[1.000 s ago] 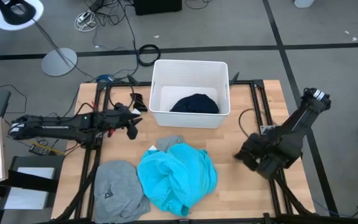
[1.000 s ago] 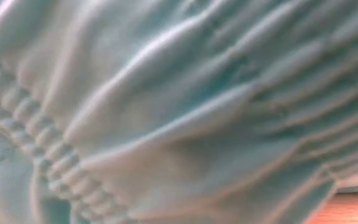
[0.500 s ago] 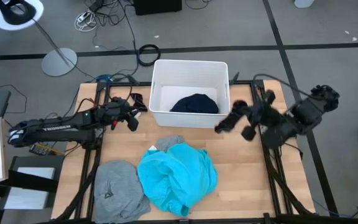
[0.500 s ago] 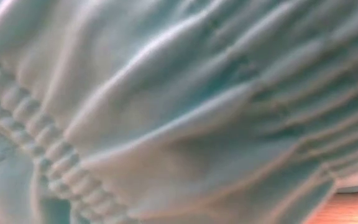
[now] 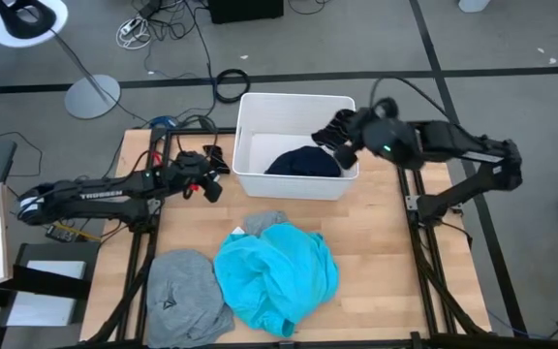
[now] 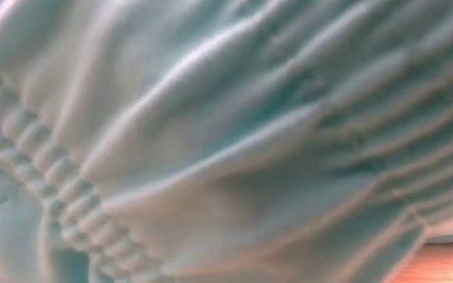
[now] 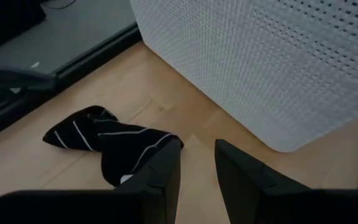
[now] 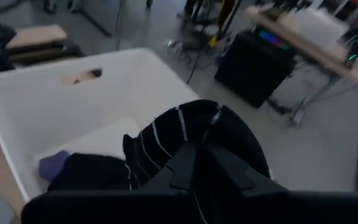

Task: Sort clothes
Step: Put the bottom black sock into the white laundry bin, then put the black sock into the white laundry bin

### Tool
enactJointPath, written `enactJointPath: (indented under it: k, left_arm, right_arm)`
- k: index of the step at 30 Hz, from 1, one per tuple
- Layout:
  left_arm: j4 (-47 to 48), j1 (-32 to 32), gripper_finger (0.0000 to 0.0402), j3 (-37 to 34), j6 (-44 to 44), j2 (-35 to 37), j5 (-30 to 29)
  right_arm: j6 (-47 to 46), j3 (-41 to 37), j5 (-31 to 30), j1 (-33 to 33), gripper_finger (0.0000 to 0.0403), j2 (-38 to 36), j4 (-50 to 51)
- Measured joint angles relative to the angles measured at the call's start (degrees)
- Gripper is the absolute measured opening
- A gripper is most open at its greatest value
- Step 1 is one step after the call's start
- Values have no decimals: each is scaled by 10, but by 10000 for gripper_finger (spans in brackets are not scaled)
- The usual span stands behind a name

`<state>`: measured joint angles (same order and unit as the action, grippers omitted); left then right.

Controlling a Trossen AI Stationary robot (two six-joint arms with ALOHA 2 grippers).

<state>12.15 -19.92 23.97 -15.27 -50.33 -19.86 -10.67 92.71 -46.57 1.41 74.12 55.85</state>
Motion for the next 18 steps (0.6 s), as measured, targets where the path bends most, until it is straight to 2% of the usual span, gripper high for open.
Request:
enactJointPath:
  k: [3, 5, 12, 15, 18]
  left_arm:
    - [-3, 0, 104, 0, -1, -10, 0]
    - [-7, 0, 104, 0, -2, -14, 0]
    - [-6, 0, 104, 0, 14, -14, 1]
    - [-7, 0, 109, 0, 16, -14, 1]
    - [-7, -6, 125, 0, 16, -14, 2]
  right_arm:
    - [17, 0, 86, 43, 60, 26, -5]
    - [19, 0, 120, 64, 81, 43, -5]
    - [22, 0, 125, 93, 155, 63, 5]
    - [26, 0, 127, 91, 174, 51, 31]
    - [-8, 0, 139, 80, 185, 27, 72]
